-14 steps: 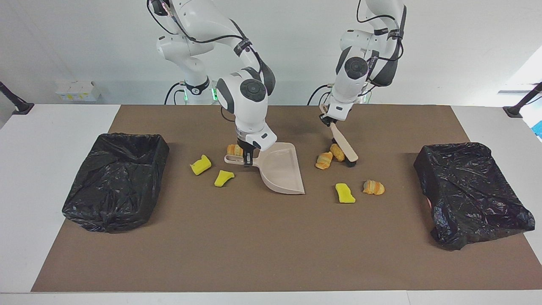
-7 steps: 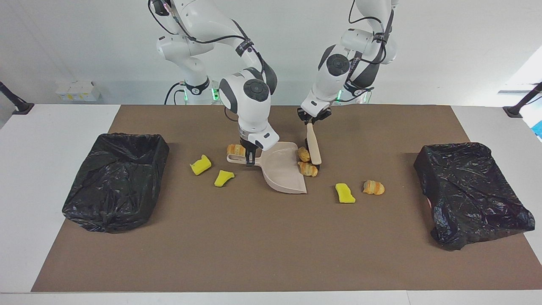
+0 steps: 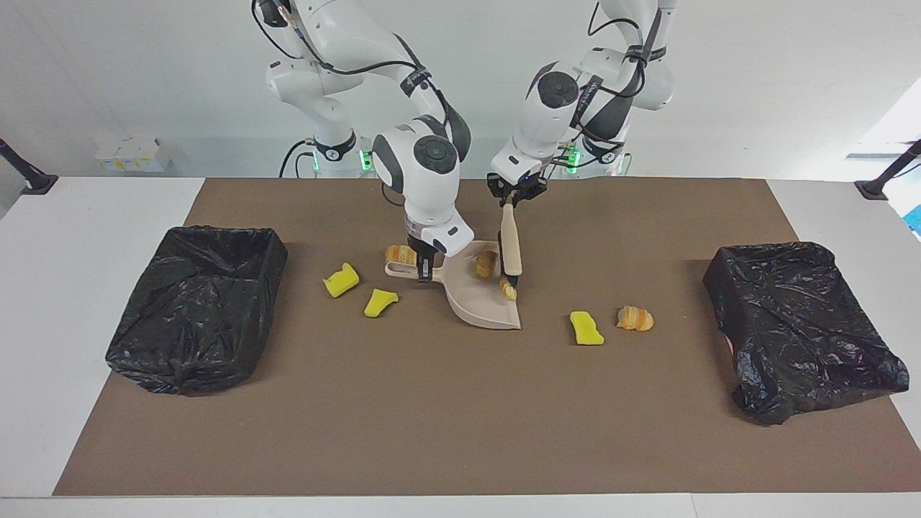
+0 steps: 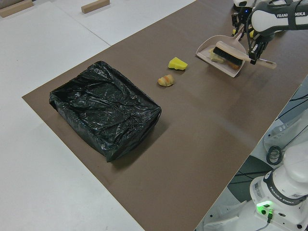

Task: Sweep and dump trash in bin
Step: 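Sweep sponge pieces into the dustpan with the brush in the left gripper, then move the brush with the left gripper out to the farther sponge pieces, then sweep more sponge pieces toward the dustpan with the left gripper's brush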

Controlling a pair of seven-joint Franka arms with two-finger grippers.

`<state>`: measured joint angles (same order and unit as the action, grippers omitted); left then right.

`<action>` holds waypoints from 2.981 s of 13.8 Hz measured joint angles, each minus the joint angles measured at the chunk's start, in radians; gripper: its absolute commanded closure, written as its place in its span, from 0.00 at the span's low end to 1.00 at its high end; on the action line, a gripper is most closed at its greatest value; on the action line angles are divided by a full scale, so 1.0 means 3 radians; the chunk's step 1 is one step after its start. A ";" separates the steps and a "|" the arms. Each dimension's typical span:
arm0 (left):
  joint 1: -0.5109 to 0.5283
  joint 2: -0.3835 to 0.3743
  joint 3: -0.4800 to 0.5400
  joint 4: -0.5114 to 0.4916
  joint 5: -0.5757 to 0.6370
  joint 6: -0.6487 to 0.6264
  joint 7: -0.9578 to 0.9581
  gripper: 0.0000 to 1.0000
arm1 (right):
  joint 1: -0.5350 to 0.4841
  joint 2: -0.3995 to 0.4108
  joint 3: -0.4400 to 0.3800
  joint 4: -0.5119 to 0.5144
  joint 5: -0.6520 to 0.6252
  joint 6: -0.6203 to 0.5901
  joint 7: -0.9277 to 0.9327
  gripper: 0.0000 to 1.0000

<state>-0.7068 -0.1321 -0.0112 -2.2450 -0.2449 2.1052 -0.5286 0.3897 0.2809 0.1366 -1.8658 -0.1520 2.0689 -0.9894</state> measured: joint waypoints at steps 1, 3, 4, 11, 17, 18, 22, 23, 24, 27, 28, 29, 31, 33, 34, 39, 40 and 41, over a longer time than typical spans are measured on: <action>0.0009 -0.0001 0.0025 0.0061 0.0000 -0.0003 0.0000 1.00 | -0.0006 0.0004 0.0000 -0.0003 0.0025 0.0000 0.0005 1.00; 0.0097 -0.0001 0.0062 0.0140 0.0006 -0.0057 0.0012 1.00 | -0.0018 0.0013 -0.0006 -0.0032 0.0178 0.0085 0.0010 1.00; 0.0173 -0.0001 0.0071 0.0151 0.0033 -0.0081 0.0033 1.00 | -0.0018 0.0019 -0.0006 -0.0048 0.0230 0.0144 0.0018 1.00; 0.1182 0.0137 0.0109 0.0197 0.0395 -0.0100 0.0981 1.00 | -0.0016 0.0019 -0.0006 -0.0059 0.0255 0.0179 0.0031 1.00; 0.1853 0.0645 0.0111 0.0643 0.0964 -0.0099 0.1315 1.00 | -0.0015 0.0019 -0.0006 -0.0059 0.0255 0.0180 0.0031 1.00; 0.1960 0.0726 0.0113 0.0723 0.0989 -0.0105 0.1384 1.00 | -0.0015 0.0019 -0.0006 -0.0059 0.0255 0.0181 0.0031 1.00; 0.2145 0.0975 0.0105 0.0790 0.1022 -0.0115 0.1497 1.00 | -0.0013 0.0019 -0.0006 -0.0059 0.0255 0.0182 0.0031 1.00; 0.2143 0.1012 0.0086 0.0790 0.1023 -0.0115 0.1500 1.00 | -0.0011 0.0019 -0.0005 -0.0059 0.0255 0.0183 0.0031 1.00; 0.2131 0.1031 0.0062 0.0789 0.1024 -0.0119 0.1511 1.00 | -0.0010 0.0019 -0.0004 -0.0059 0.0255 0.0184 0.0031 1.00; 0.1935 0.1034 -0.0002 0.0778 0.1025 -0.0142 0.1538 1.00 | 0.0005 0.0019 -0.0001 -0.0059 0.0255 0.0187 0.0031 1.00; 0.1835 0.1033 -0.0009 0.0773 0.1025 -0.0144 0.1538 1.00 | 0.0010 0.0019 0.0000 -0.0059 0.0255 0.0188 0.0031 1.00; 0.1728 0.1028 -0.0015 0.0760 0.1025 -0.0144 0.1538 1.00 | 0.0015 0.0019 0.0000 -0.0059 0.0255 0.0189 0.0032 1.00; 0.1523 0.0997 -0.0020 0.0696 0.1025 -0.0142 0.1537 1.00 | 0.0026 0.0019 -0.0001 -0.0060 0.0254 0.0189 0.0088 1.00; 0.1311 0.0915 -0.0023 0.0577 0.1025 -0.0118 0.1535 1.00 | 0.0069 0.0019 0.0000 -0.0061 0.0254 0.0189 0.0210 1.00; 0.1244 0.0877 -0.0027 0.0527 0.1025 -0.0111 0.1542 1.00 | 0.0091 0.0019 0.0001 -0.0062 0.0254 0.0189 0.0265 1.00; 0.0926 0.0764 -0.0040 0.0411 0.0695 -0.0163 0.1713 1.00 | 0.0122 0.0020 0.0000 -0.0066 0.0254 0.0189 0.0333 1.00; 0.0863 0.0747 -0.0039 0.0409 0.0590 -0.0209 0.1706 1.00 | 0.0122 0.0020 -0.0001 -0.0067 0.0254 0.0189 0.0334 1.00; 0.0812 0.0729 -0.0035 0.0410 0.0427 -0.0222 0.1680 1.00 | 0.0122 0.0020 -0.0002 -0.0069 0.0254 0.0189 0.0336 1.00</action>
<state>-0.4633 0.0865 -0.0217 -2.1221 -0.1169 2.0387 -0.0245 0.4263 0.2869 0.1361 -1.8864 -0.0759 2.1257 -0.8886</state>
